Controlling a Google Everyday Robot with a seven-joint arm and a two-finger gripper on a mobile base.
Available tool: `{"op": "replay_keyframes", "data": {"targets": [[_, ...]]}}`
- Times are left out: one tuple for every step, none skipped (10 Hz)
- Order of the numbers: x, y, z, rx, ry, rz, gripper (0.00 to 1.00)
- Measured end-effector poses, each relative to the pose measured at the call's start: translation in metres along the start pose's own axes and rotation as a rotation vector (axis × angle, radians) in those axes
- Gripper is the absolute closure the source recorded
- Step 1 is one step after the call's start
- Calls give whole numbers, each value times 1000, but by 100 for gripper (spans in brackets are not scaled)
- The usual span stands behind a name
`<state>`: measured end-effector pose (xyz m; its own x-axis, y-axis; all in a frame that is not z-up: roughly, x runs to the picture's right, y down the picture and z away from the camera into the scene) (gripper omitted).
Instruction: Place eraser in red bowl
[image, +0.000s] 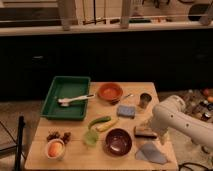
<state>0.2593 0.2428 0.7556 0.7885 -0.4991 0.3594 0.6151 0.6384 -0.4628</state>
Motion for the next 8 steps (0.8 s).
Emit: {"op": "replay_keyframes", "data": {"targets": [[-1, -4, 0, 8, 5, 43, 20], [-3, -8, 1, 14, 7, 61, 20], [-2, -10, 3, 20, 9, 91, 20], [-1, -11, 5, 23, 11, 112, 20], [0, -14, 7, 25, 10, 127, 20], [0, -17, 12, 26, 6, 139, 20], [2, -17, 15, 26, 4, 150, 20], [3, -17, 19, 25, 1, 162, 20]]}}
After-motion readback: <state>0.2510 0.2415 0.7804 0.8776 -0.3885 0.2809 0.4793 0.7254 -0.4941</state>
